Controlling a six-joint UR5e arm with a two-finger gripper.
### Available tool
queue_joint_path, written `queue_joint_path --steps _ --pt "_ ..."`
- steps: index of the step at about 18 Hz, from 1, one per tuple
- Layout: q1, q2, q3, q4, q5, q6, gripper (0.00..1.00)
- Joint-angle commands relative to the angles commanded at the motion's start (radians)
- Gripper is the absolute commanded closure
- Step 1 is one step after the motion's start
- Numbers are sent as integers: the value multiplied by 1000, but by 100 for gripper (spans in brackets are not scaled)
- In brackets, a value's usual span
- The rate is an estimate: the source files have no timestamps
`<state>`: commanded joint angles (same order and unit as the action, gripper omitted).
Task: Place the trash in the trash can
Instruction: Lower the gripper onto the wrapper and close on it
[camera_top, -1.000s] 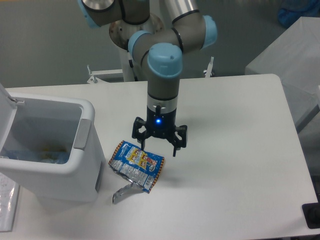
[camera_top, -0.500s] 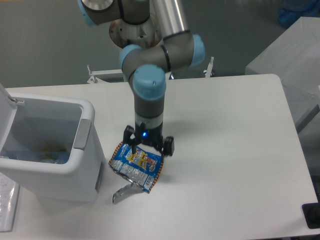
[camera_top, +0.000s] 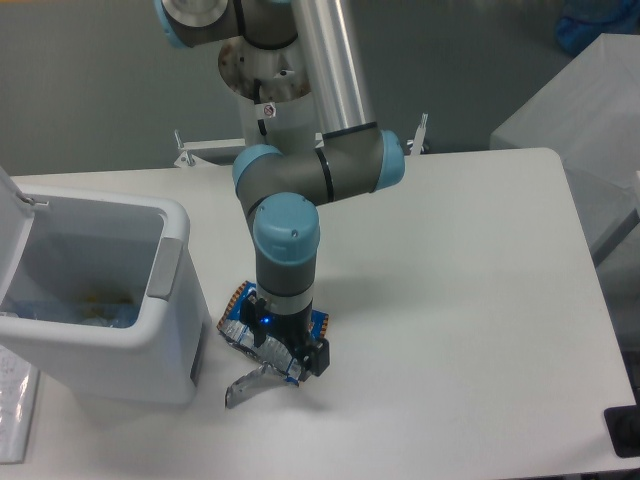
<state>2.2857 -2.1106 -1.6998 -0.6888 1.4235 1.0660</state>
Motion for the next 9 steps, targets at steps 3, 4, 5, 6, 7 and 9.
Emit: queue_joint_path --steps 3,4,5,6,7,9 --pt "-23 -32 34 0 -2 55 0" --pt "-35 -45 38 0 0 52 0" --pt "-40 -51 37 0 0 52 0" --pt "-41 -51 29 0 0 52 0" --pt "-43 -51 26 0 0 51 0" --pt "-43 -51 28 0 0 42 24"
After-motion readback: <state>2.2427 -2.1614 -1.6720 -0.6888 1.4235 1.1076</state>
